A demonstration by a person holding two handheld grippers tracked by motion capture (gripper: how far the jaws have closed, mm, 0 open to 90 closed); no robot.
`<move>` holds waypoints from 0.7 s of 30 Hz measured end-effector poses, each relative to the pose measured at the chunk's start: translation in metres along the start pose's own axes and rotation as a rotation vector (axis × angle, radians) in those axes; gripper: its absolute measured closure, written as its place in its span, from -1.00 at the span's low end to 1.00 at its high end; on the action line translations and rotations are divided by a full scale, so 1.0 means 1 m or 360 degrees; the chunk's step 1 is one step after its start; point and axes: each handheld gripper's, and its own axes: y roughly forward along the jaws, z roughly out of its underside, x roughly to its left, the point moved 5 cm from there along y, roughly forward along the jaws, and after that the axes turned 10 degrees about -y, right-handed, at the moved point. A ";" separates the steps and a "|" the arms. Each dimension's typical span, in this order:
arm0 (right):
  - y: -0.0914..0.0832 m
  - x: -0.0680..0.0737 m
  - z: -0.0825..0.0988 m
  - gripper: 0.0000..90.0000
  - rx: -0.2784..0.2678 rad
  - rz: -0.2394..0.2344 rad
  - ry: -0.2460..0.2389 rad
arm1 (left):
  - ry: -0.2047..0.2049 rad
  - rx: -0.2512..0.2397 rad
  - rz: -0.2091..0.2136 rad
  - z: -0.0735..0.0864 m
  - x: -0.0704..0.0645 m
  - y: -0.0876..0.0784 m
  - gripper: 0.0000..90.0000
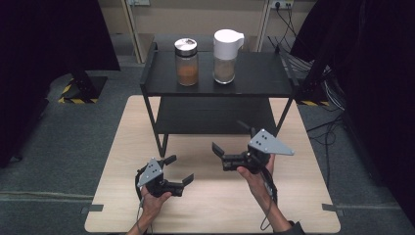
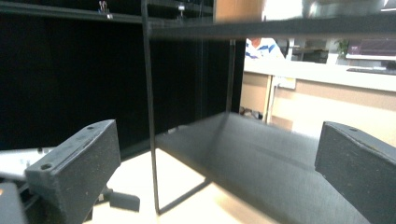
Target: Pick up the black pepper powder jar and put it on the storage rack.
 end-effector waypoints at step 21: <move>-0.012 0.021 0.083 -0.99 0.0072 -0.0014 0.0063 | 0.0008 0.0003 0.0006 0.000 -0.001 0.000 -0.97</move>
